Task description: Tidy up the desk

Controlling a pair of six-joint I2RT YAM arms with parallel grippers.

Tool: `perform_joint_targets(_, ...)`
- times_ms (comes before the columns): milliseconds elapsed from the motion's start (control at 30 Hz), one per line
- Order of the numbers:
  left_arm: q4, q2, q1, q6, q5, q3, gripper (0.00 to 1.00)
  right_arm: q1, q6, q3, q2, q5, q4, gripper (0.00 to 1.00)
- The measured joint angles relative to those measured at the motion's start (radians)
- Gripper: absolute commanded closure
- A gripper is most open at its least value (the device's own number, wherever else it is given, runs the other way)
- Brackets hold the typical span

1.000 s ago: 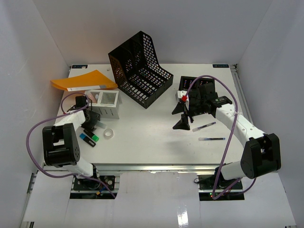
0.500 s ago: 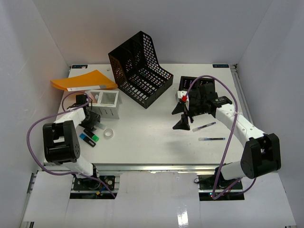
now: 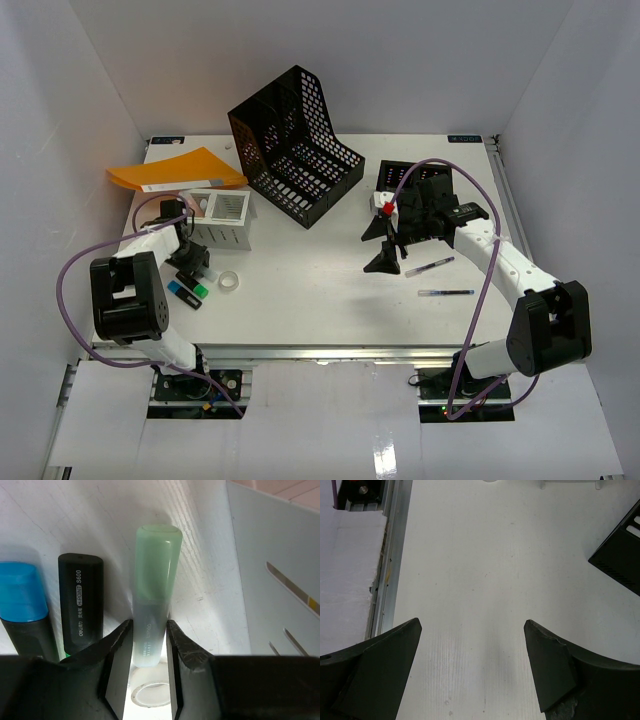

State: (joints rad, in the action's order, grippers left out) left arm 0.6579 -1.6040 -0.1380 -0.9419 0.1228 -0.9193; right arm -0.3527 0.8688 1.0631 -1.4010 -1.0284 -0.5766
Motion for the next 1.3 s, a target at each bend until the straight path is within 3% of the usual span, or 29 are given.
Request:
perform_joint_targets(133,-0.002,0.002,0.000,0.012,-0.002,0.000,0.78,0.000,0.001,-0.006,0.000,0.000,0.000,0.10)
perform_joint_targets(300,-0.014,0.039,0.000,0.033,0.001,0.030,0.99,0.000,0.003,-0.014,0.000,0.000,-0.001,0.10)
perform_joint_targets(500,-0.020,0.234,0.000,0.086,0.005,0.061,1.00,0.000,0.008,-0.014,0.000,-0.002,-0.003,0.10)
perform_joint_targets(733,-0.070,0.566,0.000,0.208,-0.042,0.067,1.00,0.000,0.059,-0.014,0.000,-0.029,-0.033,0.10)
perform_joint_targets(867,-0.152,0.699,-0.004,0.271,-0.205,0.109,1.00,0.000,0.113,-0.015,0.001,-0.057,-0.063,0.10)
perform_joint_targets(1067,-0.388,0.693,0.021,0.324,-0.655,0.219,1.00,-0.001,0.054,-0.039,0.032,-0.133,-0.015,0.10)
perform_joint_targets(1200,-0.535,0.636,0.146,0.346,-0.835,0.243,1.00,-0.003,0.033,0.112,-0.097,-0.231,-0.118,0.10)
perform_joint_targets(1300,-0.642,0.602,0.288,0.364,-0.892,0.244,1.00,-0.005,0.006,0.290,-0.234,-0.278,-0.198,0.10)
